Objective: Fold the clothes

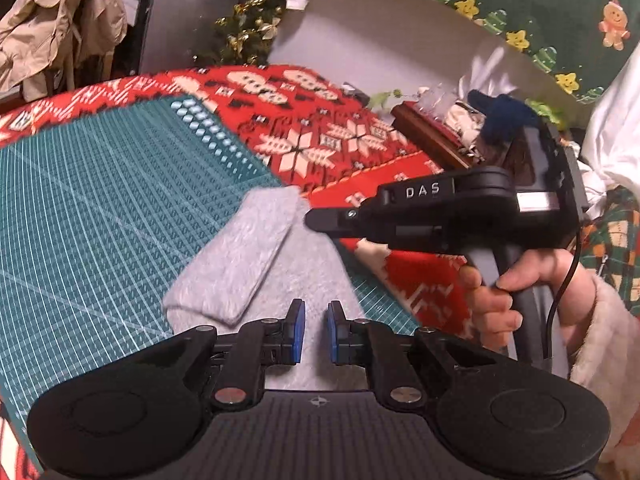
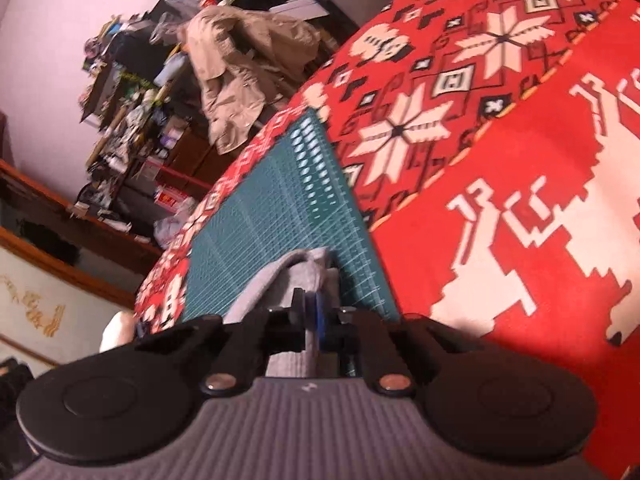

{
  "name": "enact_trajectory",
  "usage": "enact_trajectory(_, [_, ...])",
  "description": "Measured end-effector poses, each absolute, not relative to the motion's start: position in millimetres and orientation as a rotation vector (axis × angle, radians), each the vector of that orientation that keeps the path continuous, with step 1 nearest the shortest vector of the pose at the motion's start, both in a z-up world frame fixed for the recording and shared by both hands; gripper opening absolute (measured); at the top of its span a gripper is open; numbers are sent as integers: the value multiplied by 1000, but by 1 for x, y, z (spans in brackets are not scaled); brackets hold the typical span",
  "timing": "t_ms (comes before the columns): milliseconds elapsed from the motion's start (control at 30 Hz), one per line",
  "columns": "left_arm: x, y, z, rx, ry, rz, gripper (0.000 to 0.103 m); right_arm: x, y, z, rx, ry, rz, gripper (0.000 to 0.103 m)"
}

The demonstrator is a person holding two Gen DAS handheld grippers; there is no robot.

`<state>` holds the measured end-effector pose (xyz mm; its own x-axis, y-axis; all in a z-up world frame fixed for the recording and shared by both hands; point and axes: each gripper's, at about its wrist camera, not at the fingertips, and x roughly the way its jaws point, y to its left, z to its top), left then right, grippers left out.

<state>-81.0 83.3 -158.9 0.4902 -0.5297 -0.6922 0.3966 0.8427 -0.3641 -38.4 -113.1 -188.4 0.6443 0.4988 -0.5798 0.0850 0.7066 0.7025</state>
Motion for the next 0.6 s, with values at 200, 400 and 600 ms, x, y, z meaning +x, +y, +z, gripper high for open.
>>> enact_trajectory(200, [-90,95,-153,-231,866,-540,11,-37,-116,-199,807,833,257,7])
enact_trajectory(400, [-116,111,-137,-249,807,-527,14,-51,-112,-174,771,789,270,20])
enact_trajectory(600, [-130,128,-146,-353,811,-535,7,-98,-84,-137,580,762,356,13])
